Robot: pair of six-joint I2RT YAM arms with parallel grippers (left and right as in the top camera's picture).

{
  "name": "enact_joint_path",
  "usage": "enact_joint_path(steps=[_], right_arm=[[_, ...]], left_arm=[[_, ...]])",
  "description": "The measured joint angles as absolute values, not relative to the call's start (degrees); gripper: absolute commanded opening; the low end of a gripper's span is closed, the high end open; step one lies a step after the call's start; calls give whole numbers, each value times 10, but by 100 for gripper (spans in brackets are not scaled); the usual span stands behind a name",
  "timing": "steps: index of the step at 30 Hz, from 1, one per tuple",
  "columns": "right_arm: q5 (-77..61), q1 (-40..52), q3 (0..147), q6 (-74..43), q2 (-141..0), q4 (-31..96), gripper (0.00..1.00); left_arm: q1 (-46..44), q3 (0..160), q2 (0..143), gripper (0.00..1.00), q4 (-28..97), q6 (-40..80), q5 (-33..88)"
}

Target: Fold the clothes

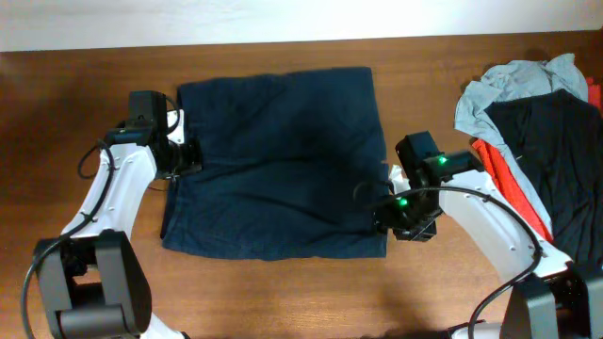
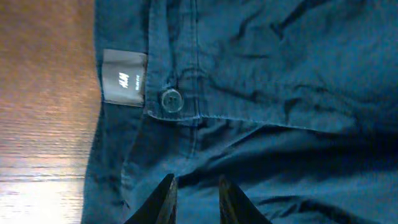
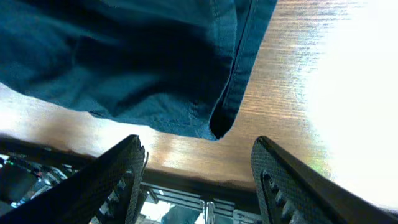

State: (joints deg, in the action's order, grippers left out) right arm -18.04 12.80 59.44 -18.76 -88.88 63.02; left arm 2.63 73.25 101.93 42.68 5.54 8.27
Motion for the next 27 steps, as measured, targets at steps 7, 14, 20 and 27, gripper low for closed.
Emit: enact_joint_path(steps=[7,14,20,27], right_arm=[[-184,128,552,-206,-890,580,65],[-224,128,514,-214,-891,505,44],[-248,128,506,-216,-892,500,4],[-216,128,508,-216,-890,602,4]], left_arm=[[17,732,1019,23,463,53,88],[16,732,1019,23,477,53,90],[16,732,1016,23,493,53,87],[16,732,959,23,523,53,59]])
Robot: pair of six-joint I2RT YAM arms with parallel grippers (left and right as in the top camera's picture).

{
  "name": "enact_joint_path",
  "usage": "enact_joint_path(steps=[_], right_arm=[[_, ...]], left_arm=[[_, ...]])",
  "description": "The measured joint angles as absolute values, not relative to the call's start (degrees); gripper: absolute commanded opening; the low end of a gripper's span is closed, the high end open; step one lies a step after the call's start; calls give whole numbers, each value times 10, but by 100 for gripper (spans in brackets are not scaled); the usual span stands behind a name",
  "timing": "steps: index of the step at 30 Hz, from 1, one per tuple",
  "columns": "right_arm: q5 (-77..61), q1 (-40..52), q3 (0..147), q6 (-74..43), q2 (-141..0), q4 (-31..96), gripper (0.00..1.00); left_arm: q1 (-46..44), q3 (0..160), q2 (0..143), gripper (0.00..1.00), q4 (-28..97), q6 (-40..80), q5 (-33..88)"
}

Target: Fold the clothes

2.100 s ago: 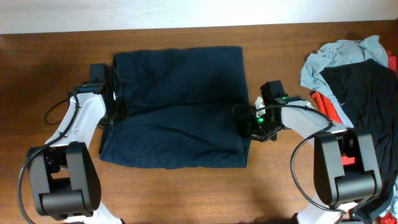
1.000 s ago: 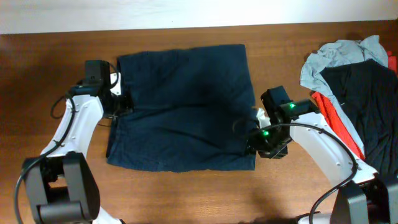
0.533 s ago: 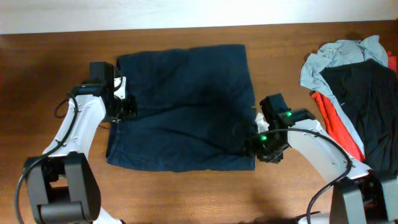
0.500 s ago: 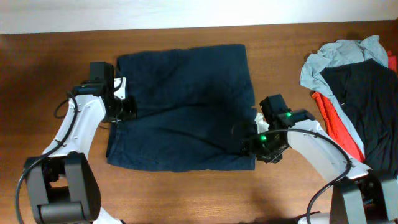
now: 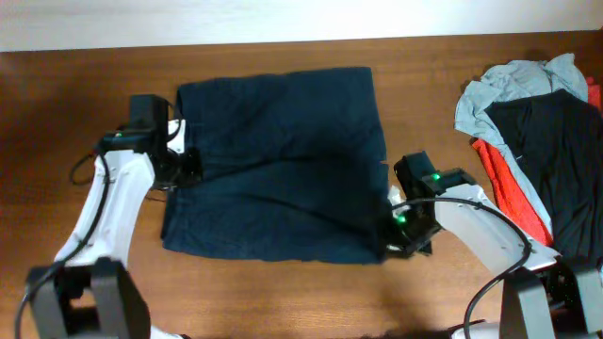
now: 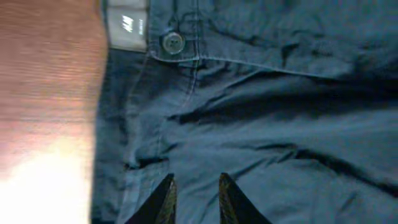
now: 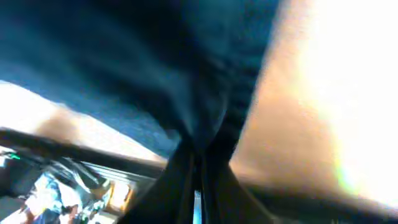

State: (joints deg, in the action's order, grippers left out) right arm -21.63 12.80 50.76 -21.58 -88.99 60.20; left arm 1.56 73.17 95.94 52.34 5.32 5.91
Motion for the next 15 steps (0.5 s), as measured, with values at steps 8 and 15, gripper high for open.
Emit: enact_joint_path(steps=[8,15], right_arm=[[-103,128,508,-234,-863,680,4],[-73,128,508,-243,-863,659,4]], left_arm=[[16,731,925,23,597,76,54],[16,731,925,24,657,98,64]])
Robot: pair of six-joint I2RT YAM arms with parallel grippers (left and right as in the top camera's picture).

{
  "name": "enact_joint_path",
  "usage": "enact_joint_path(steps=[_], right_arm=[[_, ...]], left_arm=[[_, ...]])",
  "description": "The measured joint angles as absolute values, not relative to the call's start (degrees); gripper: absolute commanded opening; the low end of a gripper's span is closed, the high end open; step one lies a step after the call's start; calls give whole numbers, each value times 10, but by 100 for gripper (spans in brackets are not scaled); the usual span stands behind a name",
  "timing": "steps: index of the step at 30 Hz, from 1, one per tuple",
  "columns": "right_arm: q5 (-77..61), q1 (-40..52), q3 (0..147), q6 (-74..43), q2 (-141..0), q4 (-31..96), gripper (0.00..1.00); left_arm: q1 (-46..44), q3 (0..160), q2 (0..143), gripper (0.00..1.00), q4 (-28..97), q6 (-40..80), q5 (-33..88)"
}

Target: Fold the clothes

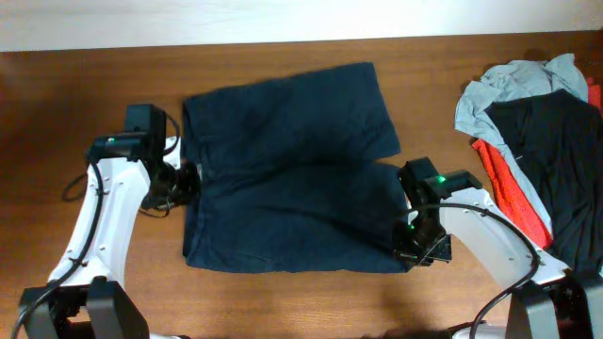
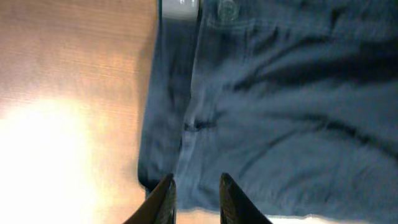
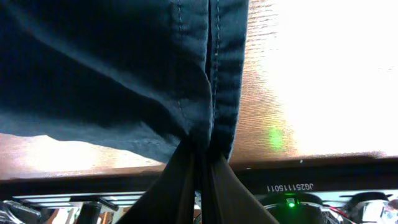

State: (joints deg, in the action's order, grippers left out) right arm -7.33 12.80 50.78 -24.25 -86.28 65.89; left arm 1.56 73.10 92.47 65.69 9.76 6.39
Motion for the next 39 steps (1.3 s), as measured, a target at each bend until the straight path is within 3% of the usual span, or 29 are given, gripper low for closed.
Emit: enact_joint_path(steps=[7,17,19,20,22,23,33,35,37,38,39], right_arm=[[-69,128,508,-243,-863,654,4],[-66,128,508,-243,-863,649,4],[-66,128,509,-243,-863,648,4],[-66,128,509,-243,-863,648,4],[-66,128,509,-243,-863,648,4],[-66,128,509,-243,-863,647,4],[-66,128,509,-242,-863,642,4],[-66,128,509,-242,-863,641,4],[-66,128,509,-242,-863,640,4],[-66,128,509,-242,-863,640,4],[-65,128,509,-243,-863,640,4]], left_arm=[[16,721,922,24,705,135,70],[16,548,835,31,641,207,71],[16,519,833,35,625,223,71],[16,503,833,41,615,234,71],[16,479,832,64,595,250,71],[16,468,832,67,584,261,72],[17,403,832,68,461,327,73],[17,403,832,48,449,329,73],[17,403,832,15,441,335,70],[17,403,832,5,439,336,70],[17,403,832,1,441,337,71]])
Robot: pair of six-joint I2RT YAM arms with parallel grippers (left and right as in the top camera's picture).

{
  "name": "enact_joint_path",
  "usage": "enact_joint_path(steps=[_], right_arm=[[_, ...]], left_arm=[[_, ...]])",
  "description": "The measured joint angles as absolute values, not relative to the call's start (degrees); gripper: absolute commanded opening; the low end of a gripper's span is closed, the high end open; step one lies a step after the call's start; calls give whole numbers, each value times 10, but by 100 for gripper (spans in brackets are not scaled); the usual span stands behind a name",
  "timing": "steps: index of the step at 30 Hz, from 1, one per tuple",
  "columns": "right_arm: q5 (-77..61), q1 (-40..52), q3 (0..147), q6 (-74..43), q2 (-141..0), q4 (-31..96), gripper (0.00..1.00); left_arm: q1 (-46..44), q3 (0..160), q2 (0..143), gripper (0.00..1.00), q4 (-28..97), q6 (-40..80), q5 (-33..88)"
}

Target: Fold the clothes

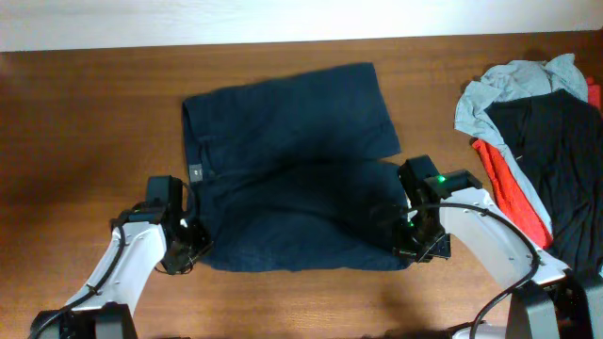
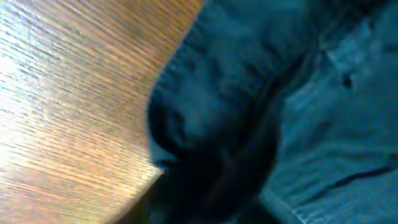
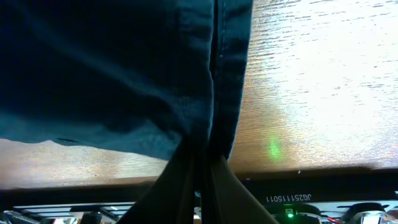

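Navy shorts (image 1: 283, 169) lie spread flat on the wooden table (image 1: 94, 113), waistband to the left, legs to the right. My right gripper (image 1: 407, 247) sits at the near right hem corner, shut on the doubled hem edge (image 3: 214, 93); its fingers (image 3: 186, 180) meet under the cloth. My left gripper (image 1: 191, 252) is at the shorts' near left corner. In the blurred left wrist view dark cloth (image 2: 298, 93) covers the fingers, so the jaws are hidden.
A pile of clothes (image 1: 537, 122), grey, black and red, lies at the table's right end. Bare wood (image 1: 311, 301) runs along the near edge in front of the shorts. A pale strip (image 1: 283, 19) borders the far side.
My left gripper has moved from the middle of the waistband to the shorts' near left corner. The right gripper keeps its hold on the hem in the same place. The shorts lie as before.
First my right gripper stood open around the near right hem corner, the left over the button at the waistband. Then the right was shut on the hem. Afterwards the shorts lay shifted to the right, legs parted. The left gripper stood further along the waistband each time, now at its near corner.
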State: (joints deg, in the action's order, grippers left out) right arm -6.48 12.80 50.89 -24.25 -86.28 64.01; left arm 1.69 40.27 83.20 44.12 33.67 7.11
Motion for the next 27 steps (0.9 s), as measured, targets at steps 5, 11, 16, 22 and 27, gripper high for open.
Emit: enact_joint_path(steps=[5,11,16,22,27], right_arm=[[-64,128,509,-242,-863,633,4],[-64,128,512,-242,-862,624,4],[-64,128,522,-242,-828,652,4],[-65,128,538,-245,-714,726,4],[-66,128,574,-258,-613,809,4]], left_arm=[[17,403,832,0,467,335,76],[17,423,821,0,545,307,76],[17,486,745,1,622,281,76],[17,517,632,1,683,265,75],[17,526,567,1,735,263,68]])
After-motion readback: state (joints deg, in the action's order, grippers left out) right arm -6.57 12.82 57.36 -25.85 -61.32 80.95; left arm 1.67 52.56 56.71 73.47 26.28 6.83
